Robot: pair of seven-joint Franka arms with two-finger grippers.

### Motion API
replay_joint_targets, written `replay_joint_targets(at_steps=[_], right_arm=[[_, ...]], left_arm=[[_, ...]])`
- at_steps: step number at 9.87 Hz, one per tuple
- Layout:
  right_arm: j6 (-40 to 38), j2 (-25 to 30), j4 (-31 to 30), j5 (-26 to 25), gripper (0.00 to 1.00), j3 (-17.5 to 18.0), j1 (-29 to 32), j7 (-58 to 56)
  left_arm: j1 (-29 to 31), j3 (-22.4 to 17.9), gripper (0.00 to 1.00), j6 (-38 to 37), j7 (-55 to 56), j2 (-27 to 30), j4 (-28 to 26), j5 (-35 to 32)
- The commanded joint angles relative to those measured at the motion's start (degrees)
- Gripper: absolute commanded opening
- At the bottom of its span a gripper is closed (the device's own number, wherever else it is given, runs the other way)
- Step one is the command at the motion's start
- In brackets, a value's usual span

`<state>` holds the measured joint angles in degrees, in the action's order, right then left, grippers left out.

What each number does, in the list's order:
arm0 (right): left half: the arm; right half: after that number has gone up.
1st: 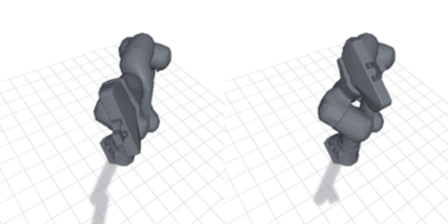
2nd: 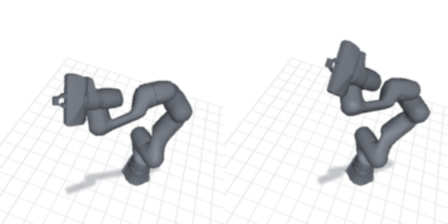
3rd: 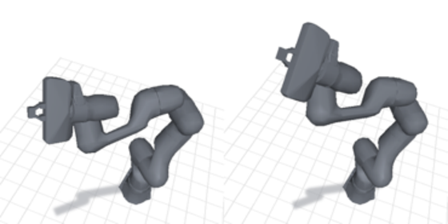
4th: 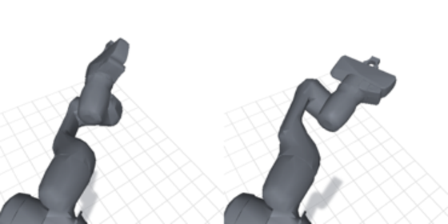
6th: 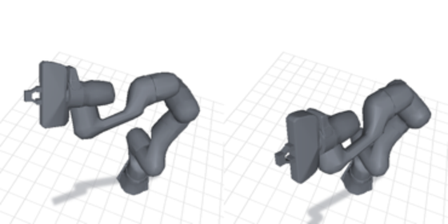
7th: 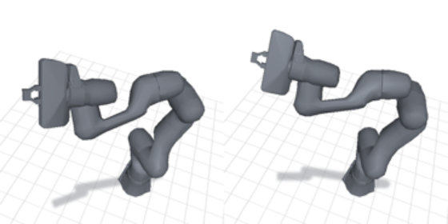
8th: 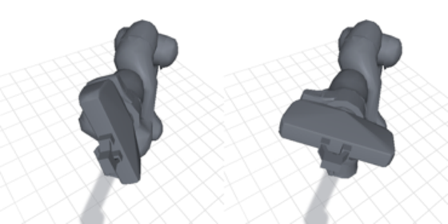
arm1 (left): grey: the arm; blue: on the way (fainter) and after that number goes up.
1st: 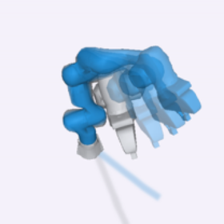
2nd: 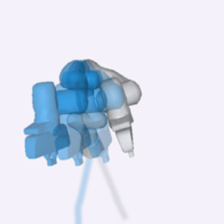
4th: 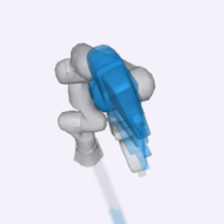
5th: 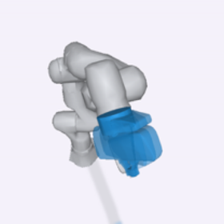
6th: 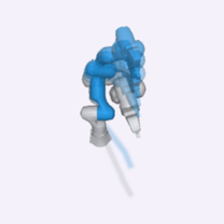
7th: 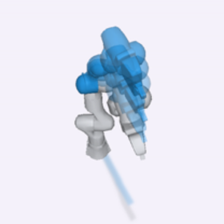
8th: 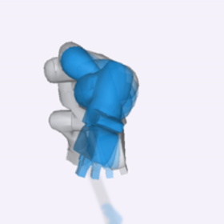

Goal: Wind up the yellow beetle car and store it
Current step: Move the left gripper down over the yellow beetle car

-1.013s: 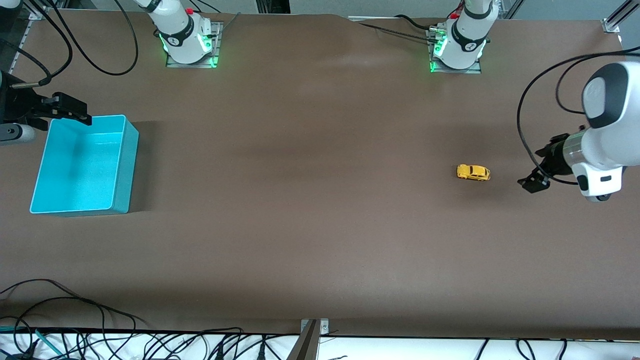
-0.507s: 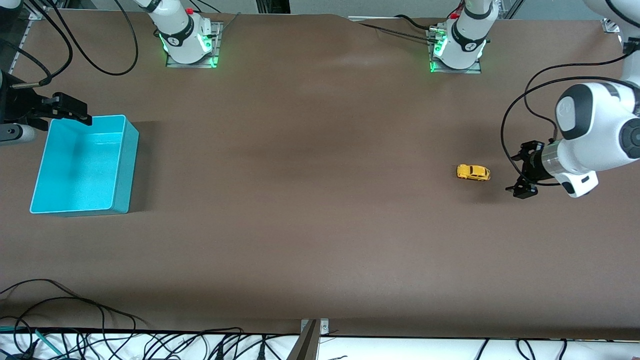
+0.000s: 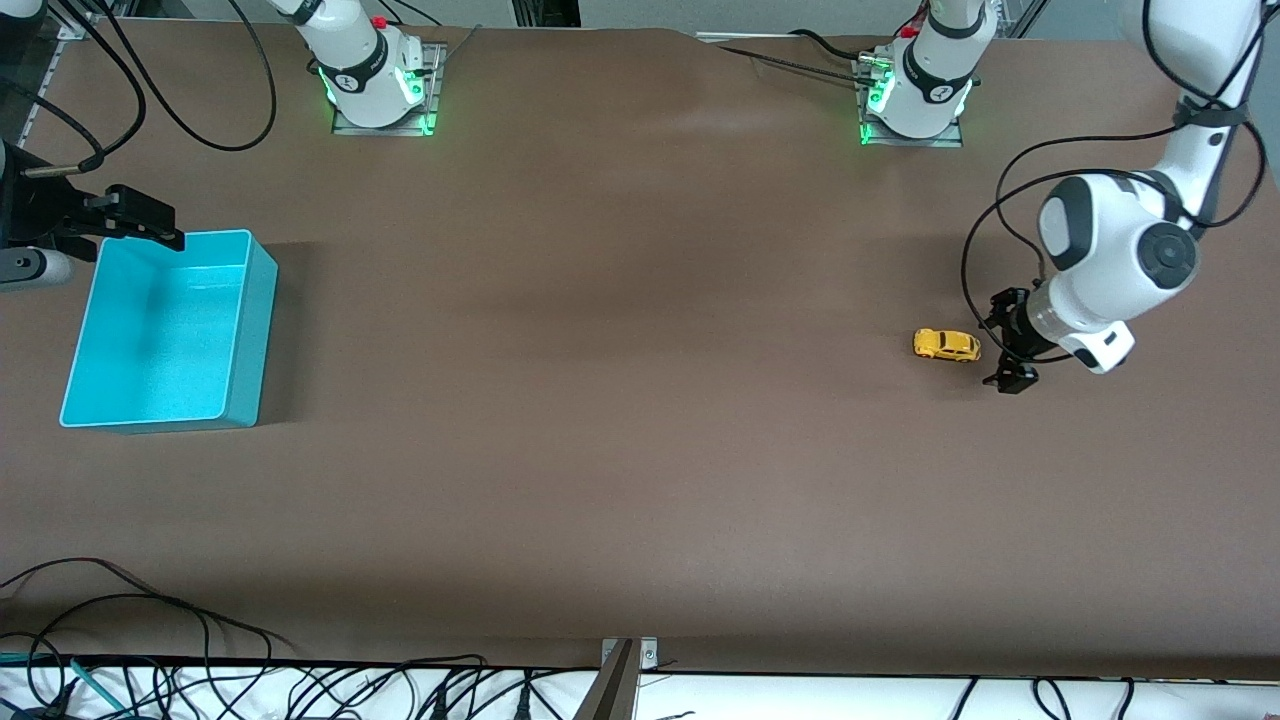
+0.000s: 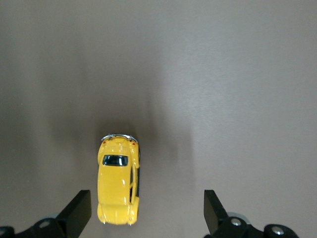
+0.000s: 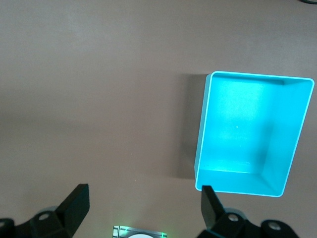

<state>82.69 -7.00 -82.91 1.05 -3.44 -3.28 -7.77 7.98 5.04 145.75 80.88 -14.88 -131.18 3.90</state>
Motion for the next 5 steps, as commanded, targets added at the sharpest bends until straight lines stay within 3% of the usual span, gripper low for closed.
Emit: replay_joint_targets(at_steps=[1,5], right_arm=[[-0.24,0.49,-0.41,0.8,1.0,0.01,0.11,-0.93],[-0.07,0.41,-0.41,0.8,1.0,0.01,0.11,-0.93]], left_arm=[[-1.56,-0.12,0.99,3.57,2.34,-0.32,-2.5,0.49],[-3.23,-0.2,0.99,8.5,4.72,-2.88,-4.7,0.49]])
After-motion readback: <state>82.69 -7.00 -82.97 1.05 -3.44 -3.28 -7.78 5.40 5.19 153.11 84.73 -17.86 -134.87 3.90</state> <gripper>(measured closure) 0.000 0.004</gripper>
